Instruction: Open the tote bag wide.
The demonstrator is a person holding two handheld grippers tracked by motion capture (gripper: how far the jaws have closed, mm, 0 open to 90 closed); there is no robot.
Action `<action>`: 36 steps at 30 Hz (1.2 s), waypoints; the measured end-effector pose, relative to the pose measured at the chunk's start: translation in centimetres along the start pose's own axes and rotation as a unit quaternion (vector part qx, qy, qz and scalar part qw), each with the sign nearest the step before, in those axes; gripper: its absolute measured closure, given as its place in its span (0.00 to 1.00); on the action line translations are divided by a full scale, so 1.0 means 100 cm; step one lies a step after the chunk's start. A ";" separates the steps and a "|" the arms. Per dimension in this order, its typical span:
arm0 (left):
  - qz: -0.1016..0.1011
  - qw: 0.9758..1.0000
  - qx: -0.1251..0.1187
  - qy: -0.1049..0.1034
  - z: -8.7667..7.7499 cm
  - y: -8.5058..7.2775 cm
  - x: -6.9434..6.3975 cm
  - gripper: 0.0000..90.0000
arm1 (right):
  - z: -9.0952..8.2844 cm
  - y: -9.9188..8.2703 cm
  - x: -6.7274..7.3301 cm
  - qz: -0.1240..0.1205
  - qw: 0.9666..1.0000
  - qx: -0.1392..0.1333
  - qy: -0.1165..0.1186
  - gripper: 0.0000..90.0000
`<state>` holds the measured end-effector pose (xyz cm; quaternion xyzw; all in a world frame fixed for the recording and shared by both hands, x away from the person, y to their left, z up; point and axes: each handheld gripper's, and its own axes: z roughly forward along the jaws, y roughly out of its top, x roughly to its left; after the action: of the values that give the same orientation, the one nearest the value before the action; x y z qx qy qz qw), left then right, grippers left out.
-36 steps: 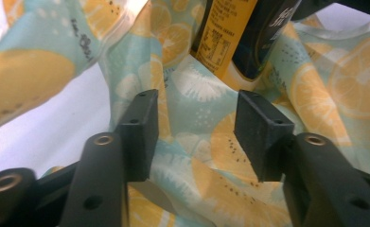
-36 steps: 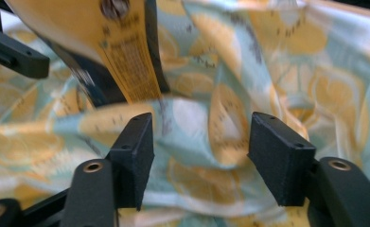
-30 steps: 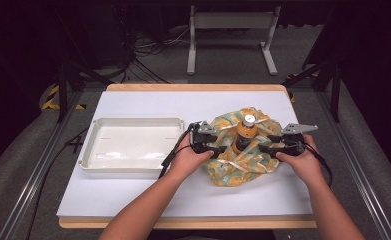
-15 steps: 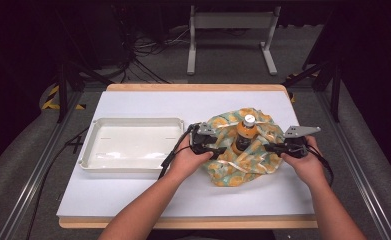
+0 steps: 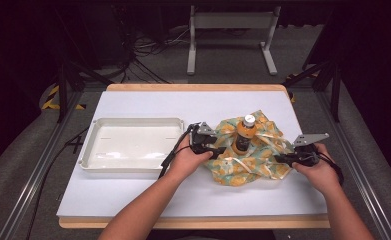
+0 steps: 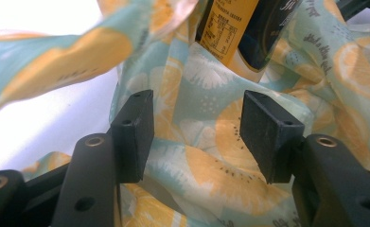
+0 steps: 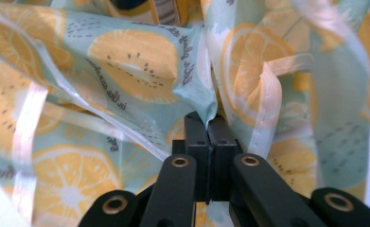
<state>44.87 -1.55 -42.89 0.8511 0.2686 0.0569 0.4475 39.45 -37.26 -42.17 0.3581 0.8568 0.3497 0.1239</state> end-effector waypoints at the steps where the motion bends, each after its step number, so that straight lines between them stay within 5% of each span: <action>1: 0.000 1.000 0.000 0.000 0.000 0.000 0.000 0.51 | -0.001 -0.002 0.000 0.003 1.000 0.001 0.002 0.99; 5: 0.006 1.000 0.000 -0.002 0.000 0.001 0.000 0.51 | -0.006 -0.002 -0.001 0.022 1.000 -0.016 0.013 0.96; 10: 0.004 1.000 -0.002 -0.003 0.000 0.001 -0.002 0.50 | -0.011 0.007 0.004 0.023 0.999 -0.046 0.014 0.77; 16: 0.007 1.000 -0.003 -0.006 -0.002 0.001 -0.002 0.50 | -0.023 0.020 0.018 0.009 0.996 -0.093 0.004 0.69; 22: 0.009 1.000 -0.004 -0.009 -0.001 0.002 -0.003 0.50 | -0.031 0.041 0.026 -0.005 0.990 -0.142 0.000 0.77; 29: 0.013 1.000 -0.007 -0.014 -0.002 0.002 -0.005 0.50 | -0.013 0.064 0.022 -0.005 0.984 -0.176 0.006 0.97; 33: 0.014 1.000 -0.007 -0.016 -0.003 0.002 -0.005 0.50 | -0.001 0.070 0.018 -0.006 0.986 -0.169 -0.002 1.00; 36: 0.015 1.000 -0.008 -0.017 -0.004 0.002 -0.006 0.51 | 0.013 0.072 0.014 -0.009 0.990 -0.144 -0.010 1.00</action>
<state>44.36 -1.67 -42.41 0.8523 0.2475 0.0518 0.4579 42.83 -32.01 -38.12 0.3328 0.7994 0.4644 0.1858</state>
